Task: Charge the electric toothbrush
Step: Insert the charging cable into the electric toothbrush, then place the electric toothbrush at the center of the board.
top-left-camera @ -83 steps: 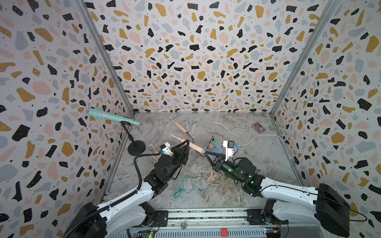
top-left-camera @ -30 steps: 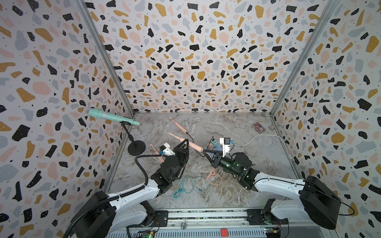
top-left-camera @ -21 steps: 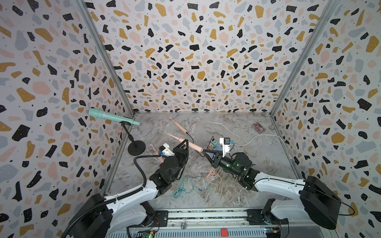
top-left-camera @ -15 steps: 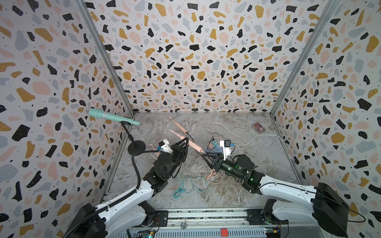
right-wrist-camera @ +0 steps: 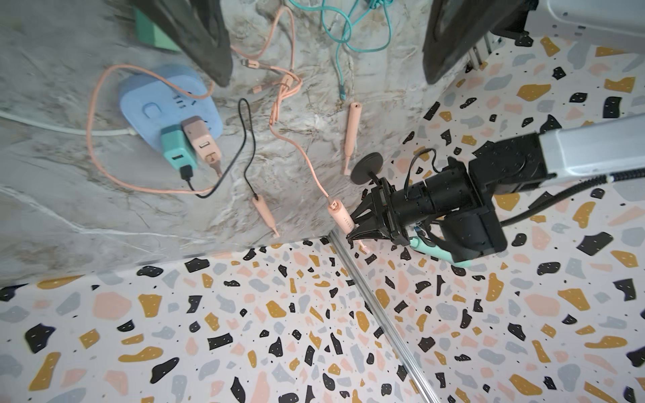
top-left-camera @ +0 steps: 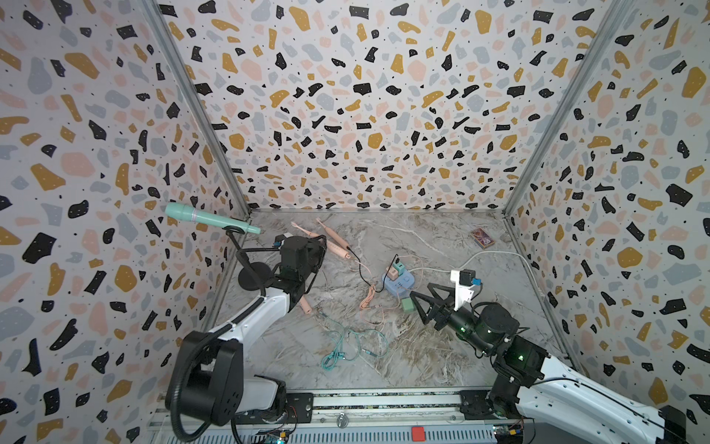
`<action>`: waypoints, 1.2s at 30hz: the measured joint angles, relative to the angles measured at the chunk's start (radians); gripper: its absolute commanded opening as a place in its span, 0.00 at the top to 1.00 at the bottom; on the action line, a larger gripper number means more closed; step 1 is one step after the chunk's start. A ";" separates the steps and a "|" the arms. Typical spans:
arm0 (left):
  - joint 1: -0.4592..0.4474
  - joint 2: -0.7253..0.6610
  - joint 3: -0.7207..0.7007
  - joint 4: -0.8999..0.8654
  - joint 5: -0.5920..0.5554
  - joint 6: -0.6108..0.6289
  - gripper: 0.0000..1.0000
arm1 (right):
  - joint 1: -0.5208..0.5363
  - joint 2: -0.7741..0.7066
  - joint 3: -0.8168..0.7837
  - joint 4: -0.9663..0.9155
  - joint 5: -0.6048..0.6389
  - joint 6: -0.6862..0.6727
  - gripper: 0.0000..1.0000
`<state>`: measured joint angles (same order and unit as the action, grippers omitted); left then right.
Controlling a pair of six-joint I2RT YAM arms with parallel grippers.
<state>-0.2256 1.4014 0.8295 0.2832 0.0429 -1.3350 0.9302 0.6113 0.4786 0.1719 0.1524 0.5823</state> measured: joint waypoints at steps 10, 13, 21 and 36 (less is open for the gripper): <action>0.074 0.305 0.185 -0.266 0.072 0.193 1.00 | -0.002 0.026 0.001 -0.175 0.034 -0.009 0.11; 0.080 0.372 0.214 -0.333 0.085 0.241 1.00 | -0.016 0.097 0.006 -0.220 0.051 0.008 0.11; 0.081 0.452 0.267 -0.447 0.095 0.325 0.87 | -0.143 0.399 0.072 -0.310 0.034 0.026 0.10; 0.081 0.487 0.314 -0.496 0.100 0.391 0.44 | -0.146 0.523 0.082 -0.297 -0.027 0.005 0.11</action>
<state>-0.1448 1.8881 1.1439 -0.2123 0.1425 -0.9443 0.7837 1.1343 0.5606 -0.1253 0.1257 0.5877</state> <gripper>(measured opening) 0.509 0.895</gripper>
